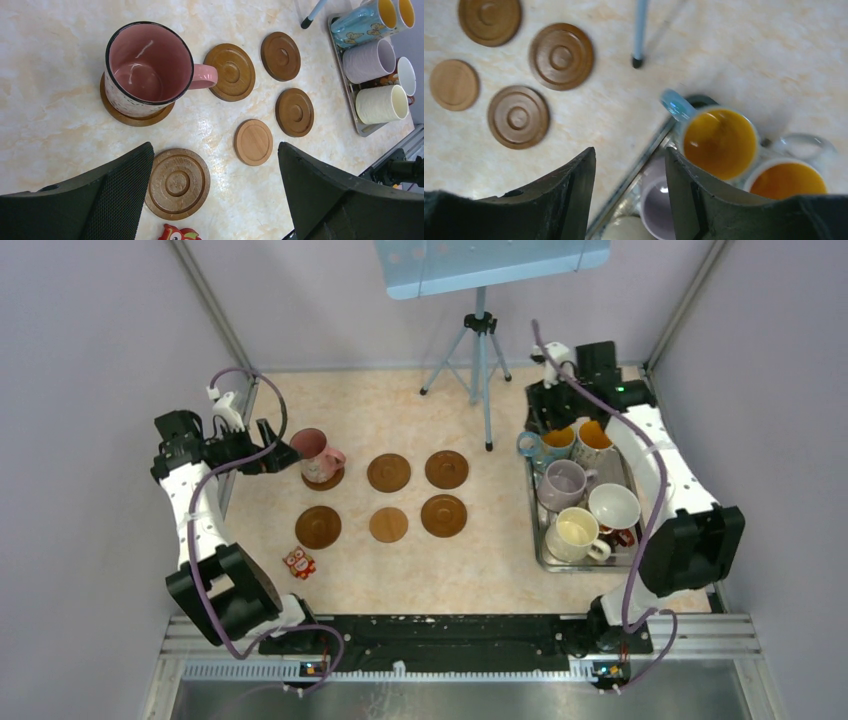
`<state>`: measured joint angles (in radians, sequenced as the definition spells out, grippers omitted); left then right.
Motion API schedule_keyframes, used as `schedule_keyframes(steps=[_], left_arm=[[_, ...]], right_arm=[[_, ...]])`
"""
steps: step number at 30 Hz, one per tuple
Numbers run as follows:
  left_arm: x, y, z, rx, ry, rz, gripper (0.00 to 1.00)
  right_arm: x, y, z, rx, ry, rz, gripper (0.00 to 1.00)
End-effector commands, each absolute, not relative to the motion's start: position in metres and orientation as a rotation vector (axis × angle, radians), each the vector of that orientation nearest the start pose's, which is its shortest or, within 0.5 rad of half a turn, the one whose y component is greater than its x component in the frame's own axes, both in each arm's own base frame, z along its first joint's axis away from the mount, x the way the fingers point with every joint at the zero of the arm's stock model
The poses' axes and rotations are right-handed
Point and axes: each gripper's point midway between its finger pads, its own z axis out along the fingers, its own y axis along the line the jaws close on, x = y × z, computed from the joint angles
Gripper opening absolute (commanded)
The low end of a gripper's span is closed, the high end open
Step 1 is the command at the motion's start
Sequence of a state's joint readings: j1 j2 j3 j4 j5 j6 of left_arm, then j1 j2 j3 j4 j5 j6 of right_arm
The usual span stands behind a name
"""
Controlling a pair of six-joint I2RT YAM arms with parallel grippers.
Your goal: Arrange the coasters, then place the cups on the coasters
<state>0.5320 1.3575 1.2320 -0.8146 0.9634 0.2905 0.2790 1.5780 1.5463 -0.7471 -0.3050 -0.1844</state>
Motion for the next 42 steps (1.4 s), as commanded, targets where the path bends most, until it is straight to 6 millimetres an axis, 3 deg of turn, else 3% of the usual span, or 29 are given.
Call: schedule_keyframes(steps=[1, 5, 8, 12, 17, 23, 34, 42], left_arm=[[0.318, 0.023, 0.250, 0.177, 2.065, -0.699, 0.99], [0.317, 0.022, 0.249, 0.185, 2.061, -0.702, 0.99], [0.317, 0.021, 0.248, 0.183, 2.062, -0.714, 0.99], [0.317, 0.021, 0.244, 0.168, 2.069, -0.721, 0.99], [0.317, 0.021, 0.243, 0.155, 2.074, -0.719, 0.99], [0.316, 0.022, 0.244, 0.154, 2.074, -0.700, 0.99], [0.317, 0.022, 0.240, 0.140, 2.080, -0.715, 0.99], [0.317, 0.021, 0.241, 0.142, 2.074, -0.722, 0.99]], right_arm=[[0.362, 0.088, 0.241, -0.838, 2.224, 0.355, 0.53], [0.371, 0.013, 0.244, -0.853, 2.221, 0.209, 0.53], [0.389, -0.033, 0.248, -0.748, 2.240, 0.135, 0.52], [0.424, -0.060, 0.253, -0.575, 2.243, 0.090, 0.47], [0.462, -0.059, 0.244, -0.428, 2.238, 0.151, 0.40], [0.495, -0.038, 0.217, -0.486, 2.299, 0.098, 0.39], [0.510, -0.014, 0.166, -0.655, 2.416, 0.024, 0.41], [0.509, -0.024, 0.144, -0.702, 2.496, -0.023, 0.40]])
